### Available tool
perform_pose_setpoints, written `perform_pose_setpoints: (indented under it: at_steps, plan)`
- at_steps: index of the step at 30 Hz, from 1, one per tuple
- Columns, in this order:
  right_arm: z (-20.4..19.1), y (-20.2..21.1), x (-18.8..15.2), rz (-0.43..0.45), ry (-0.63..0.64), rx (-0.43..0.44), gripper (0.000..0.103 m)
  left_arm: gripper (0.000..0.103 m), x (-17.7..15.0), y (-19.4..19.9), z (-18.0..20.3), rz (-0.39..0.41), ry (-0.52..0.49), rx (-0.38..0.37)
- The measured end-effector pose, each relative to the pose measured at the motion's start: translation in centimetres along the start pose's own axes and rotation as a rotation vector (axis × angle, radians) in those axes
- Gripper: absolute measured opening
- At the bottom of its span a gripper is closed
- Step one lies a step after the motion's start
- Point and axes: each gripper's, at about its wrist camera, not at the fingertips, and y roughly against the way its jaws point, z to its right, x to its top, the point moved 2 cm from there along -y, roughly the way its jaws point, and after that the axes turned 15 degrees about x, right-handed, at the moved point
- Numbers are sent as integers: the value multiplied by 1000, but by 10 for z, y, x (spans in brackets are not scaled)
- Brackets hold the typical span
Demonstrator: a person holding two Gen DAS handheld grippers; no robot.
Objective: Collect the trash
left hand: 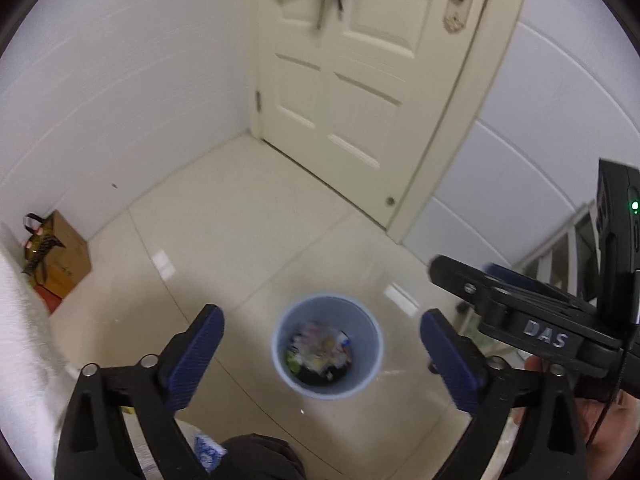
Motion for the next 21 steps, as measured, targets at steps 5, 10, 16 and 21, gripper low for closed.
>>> perform_pose_setpoints:
  at_steps: [5, 10, 16, 21]
  plan:
    - [-4, 7, -3, 23, -22, -35, 103, 102, -16, 31, 1, 56, 17, 38]
    - [-20, 17, -7, 36, -9, -20, 103, 102, -31, 67, -10, 106, 38, 41]
    - [-53, 38, -9, 69, 31, 0, 103, 102, -57, 124, -43, 174, 72, 43]
    - [-100, 67, -12, 120, 91, 33, 103, 102, -87, 180, -79, 247, 125, 59]
